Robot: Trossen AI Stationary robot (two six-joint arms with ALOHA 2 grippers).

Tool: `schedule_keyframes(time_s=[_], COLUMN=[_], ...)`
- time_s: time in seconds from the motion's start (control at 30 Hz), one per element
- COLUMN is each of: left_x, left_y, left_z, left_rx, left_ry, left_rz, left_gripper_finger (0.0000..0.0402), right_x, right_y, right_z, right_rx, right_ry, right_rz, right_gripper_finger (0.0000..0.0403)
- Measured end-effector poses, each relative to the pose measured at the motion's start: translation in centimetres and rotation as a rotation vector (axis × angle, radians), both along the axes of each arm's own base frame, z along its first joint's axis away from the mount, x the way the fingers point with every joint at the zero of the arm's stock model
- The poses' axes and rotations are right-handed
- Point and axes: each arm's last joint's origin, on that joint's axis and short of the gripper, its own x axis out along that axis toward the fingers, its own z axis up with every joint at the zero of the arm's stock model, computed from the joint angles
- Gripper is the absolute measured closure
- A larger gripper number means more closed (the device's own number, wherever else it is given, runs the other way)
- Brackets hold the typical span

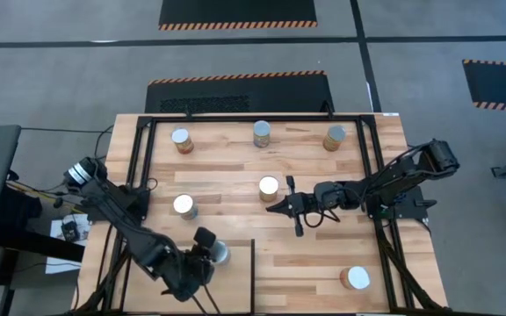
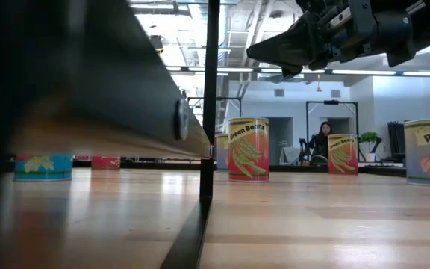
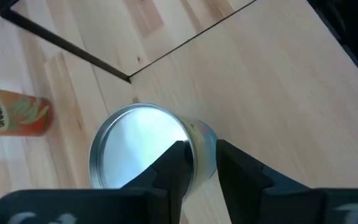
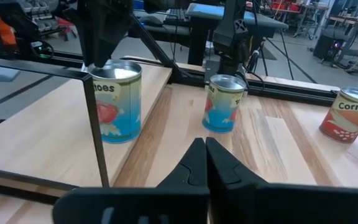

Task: Pick and place cans onto a shelf
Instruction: Put the canned tomatoes on the shelf

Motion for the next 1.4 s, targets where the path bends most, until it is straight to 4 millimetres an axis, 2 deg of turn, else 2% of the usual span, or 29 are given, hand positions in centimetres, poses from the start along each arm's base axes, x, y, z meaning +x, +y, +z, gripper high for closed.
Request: schedule_keyframes(time_s=[0.13, 0.27, 0.4, 0.53, 0.7, 0.97, 1.2, 1.4], left_x=[0.1, 0.0, -0.6, -2.3, -5.6, -10.5, -13.1, -13.8], left_y=[0.4, 0.7, 1.0, 1.6, 1.8, 1.2, 0.2, 0.2], left_z=[0.0, 0.0, 0.3, 1.3, 2.8, 1.5, 1.9, 1.8], left_rx=[-0.006, 0.002, 0.024, -0.007, -0.028, -0.09, -0.138, -0.113], left_ry=[0.018, 0.043, 0.08, 0.151, 0.221, 0.289, 0.306, 0.337], left_rz=[0.017, 0.013, -0.022, -0.029, -0.005, 0.054, 0.048, 0.052], left_gripper_finger=[0.0342, 0.039, 0.0398, 0.0401, 0.0401, 0.0402, 0.0401, 0.0401], right_x=[0.0, 0.0, 0.0, 0.0, 0.0, 0.0, 0.0, 0.0], right_y=[0.0, 0.0, 0.0, 0.0, 0.0, 0.0, 0.0, 0.0], right_z=[0.0, 0.0, 0.0, 0.0, 0.0, 0.0, 0.0, 0.0], right_rx=[0.0, 0.0, 0.0, 0.0, 0.002, 0.002, 0.002, 0.007], right_ry=[0.001, 0.001, 0.001, 0.001, 0.001, 0.0, -0.004, -0.003], right_rz=[0.0, 0.0, 0.0, 0.0, 0.0, -0.001, -0.002, -0.003], right_gripper_finger=[0.04, 0.04, 0.04, 0.0399, 0.0399, 0.0399, 0.0399, 0.0399])
